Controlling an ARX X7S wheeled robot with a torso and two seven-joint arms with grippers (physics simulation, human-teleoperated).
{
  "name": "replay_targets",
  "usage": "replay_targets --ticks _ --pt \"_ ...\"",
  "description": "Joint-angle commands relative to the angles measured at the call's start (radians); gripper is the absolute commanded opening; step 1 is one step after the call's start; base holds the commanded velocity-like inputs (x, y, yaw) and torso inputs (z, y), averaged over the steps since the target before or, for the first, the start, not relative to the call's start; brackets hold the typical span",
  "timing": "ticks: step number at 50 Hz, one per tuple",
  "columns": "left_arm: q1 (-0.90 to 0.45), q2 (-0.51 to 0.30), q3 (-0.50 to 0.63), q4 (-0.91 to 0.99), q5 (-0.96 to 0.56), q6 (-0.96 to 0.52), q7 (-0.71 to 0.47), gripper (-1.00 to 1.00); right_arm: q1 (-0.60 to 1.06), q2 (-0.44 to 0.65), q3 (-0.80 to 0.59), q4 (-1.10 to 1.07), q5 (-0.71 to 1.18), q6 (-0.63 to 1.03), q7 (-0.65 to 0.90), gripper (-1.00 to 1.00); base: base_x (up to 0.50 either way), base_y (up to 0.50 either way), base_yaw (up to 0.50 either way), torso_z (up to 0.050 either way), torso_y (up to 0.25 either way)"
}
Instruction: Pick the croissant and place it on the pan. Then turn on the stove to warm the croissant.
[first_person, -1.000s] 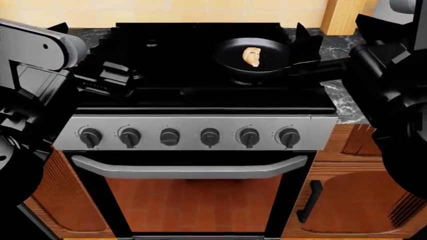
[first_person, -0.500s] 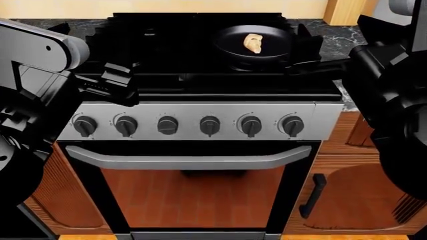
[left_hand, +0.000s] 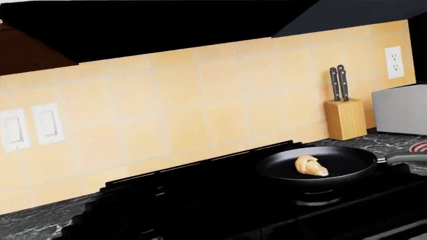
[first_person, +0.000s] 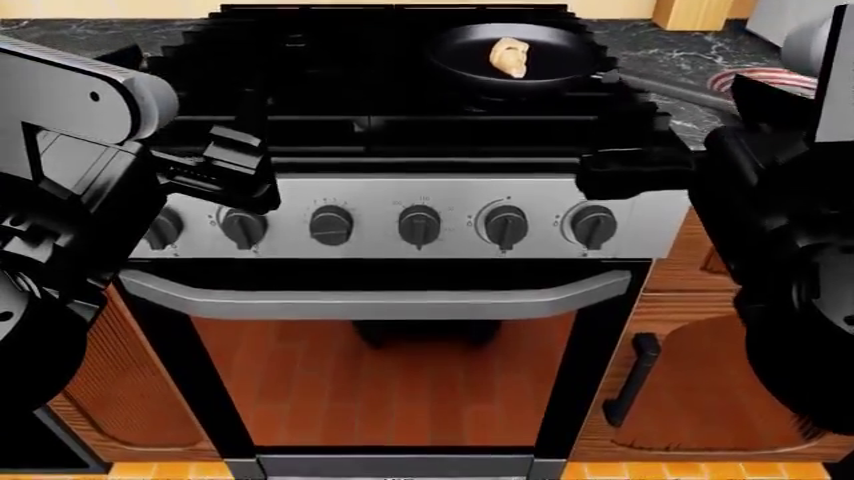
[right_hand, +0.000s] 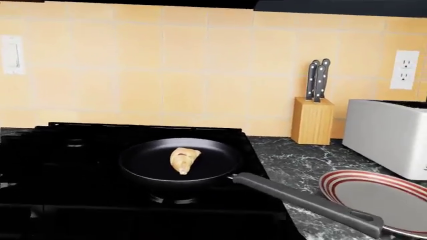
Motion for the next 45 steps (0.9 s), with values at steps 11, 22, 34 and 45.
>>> replay_targets --ticks 11,22,34,45 --pt "0.0 -0.002 0.001 -0.003 -0.009 0.004 0.002 1.0 -0.094 0.018 0.021 -0.019 0.033 -0.04 0.053 1.0 0.0 0.0 0.0 -0.05 0.0" --pt "-0.003 -0.006 0.007 -0.003 -0.007 0.004 0.004 1.0 -0.127 0.022 0.03 -0.017 0.015 -0.06 0.047 1.0 0.0 0.0 0.0 -0.05 0.0" --pt "-0.006 -0.008 0.011 -0.003 -0.01 0.002 0.004 1.0 -0.15 0.027 0.033 -0.008 0.004 -0.072 0.035 1.0 0.0 0.0 0.0 -0.05 0.0" --pt "-0.007 -0.01 0.013 -0.004 -0.013 0.002 0.002 1.0 -0.157 0.03 0.032 0.0 -0.006 -0.075 0.026 1.0 0.0 0.0 0.0 -0.05 0.0"
